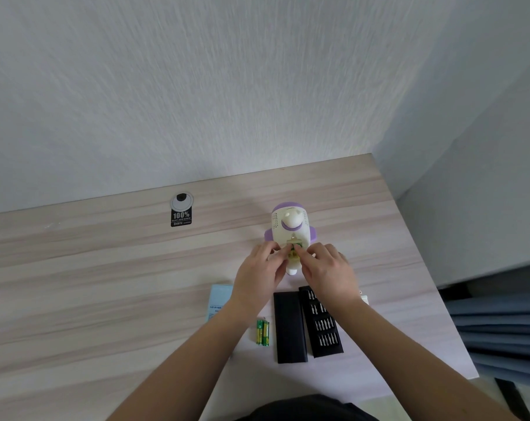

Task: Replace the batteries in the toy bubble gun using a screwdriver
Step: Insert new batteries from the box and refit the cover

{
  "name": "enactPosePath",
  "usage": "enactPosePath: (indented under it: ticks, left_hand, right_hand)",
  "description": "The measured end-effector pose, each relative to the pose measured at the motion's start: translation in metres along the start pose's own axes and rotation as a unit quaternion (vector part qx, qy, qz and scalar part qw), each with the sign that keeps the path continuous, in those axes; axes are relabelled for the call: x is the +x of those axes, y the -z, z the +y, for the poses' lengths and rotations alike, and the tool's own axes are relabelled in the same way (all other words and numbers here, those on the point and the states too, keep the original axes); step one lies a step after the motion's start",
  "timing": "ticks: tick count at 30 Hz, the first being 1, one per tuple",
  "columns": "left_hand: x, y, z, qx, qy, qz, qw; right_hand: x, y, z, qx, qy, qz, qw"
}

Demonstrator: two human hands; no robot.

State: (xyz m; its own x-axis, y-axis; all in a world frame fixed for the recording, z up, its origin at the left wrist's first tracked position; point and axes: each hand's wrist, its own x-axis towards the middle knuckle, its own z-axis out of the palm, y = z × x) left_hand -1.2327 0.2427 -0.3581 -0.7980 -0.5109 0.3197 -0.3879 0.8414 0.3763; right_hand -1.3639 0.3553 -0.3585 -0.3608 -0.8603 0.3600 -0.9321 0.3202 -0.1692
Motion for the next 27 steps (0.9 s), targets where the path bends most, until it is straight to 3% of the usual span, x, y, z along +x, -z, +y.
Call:
enactPosePath:
  ticks: [9,18,27]
  left_hand:
    - [-0.001,-0.002,-0.002,0.001,0.008,-0.009,1.000]
    - [-0.002,0.000,0.000,-0.003,0.010,-0.011,1.000]
    - [-0.001,0.001,0.000,-0.025,0.025,-0.020,0.999]
  right_hand:
    - [-0.012,0.004,-0.007,-0.058,0.003,-0.047,0.997]
    - [-0.017,0.004,-0.012,-0.031,-0.021,-0.084,0.996]
    - [-0.015,0.005,-0.005,0.001,-0.046,0.003,0.999]
